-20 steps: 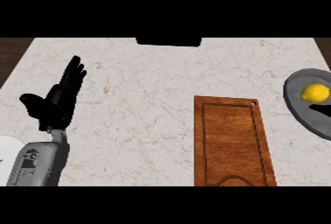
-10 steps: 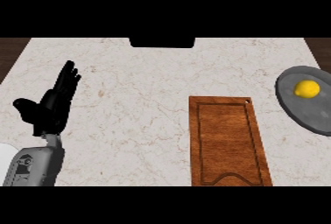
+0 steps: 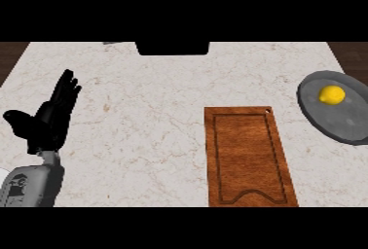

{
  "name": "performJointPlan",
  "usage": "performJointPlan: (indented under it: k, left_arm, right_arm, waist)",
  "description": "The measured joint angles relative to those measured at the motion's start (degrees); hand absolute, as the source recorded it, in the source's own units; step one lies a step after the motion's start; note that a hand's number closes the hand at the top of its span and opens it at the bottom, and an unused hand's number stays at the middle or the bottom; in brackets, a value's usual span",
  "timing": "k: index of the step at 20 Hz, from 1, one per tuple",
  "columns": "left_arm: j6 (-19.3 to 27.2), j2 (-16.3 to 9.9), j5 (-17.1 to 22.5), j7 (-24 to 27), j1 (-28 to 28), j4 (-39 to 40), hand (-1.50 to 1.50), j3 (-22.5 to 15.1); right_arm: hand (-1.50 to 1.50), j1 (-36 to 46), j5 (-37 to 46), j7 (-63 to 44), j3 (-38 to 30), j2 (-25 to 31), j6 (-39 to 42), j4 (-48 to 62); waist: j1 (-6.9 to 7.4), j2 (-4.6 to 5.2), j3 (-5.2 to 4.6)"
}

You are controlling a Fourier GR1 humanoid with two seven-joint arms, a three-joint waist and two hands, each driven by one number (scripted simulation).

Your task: Pick the lemon from the cutting board and place it in the pan

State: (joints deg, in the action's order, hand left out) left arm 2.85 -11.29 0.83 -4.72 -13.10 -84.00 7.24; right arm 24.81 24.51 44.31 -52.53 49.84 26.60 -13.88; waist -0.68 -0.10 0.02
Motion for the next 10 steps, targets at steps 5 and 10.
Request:
performJointPlan:
  k: [5,10]
  left_arm:
    - [0.33,-0.18,-0.54,0.33,0.24,0.39,0.0,0.24]
    - [0.7,0.63,-0.73,-0.06,1.1,-0.69,0.0,-0.31]
  right_arm:
    - [-1.5,-6.35,-3.19,-0.16,-0.13,1.51,2.52,-3.49]
    - [-1.5,-11.21,-5.65,-1.25,1.04,1.23,3.8,-7.91]
  waist:
    - [-0.79,-0.25,-0.1]
    - [-0.6,-0.28,-0.12]
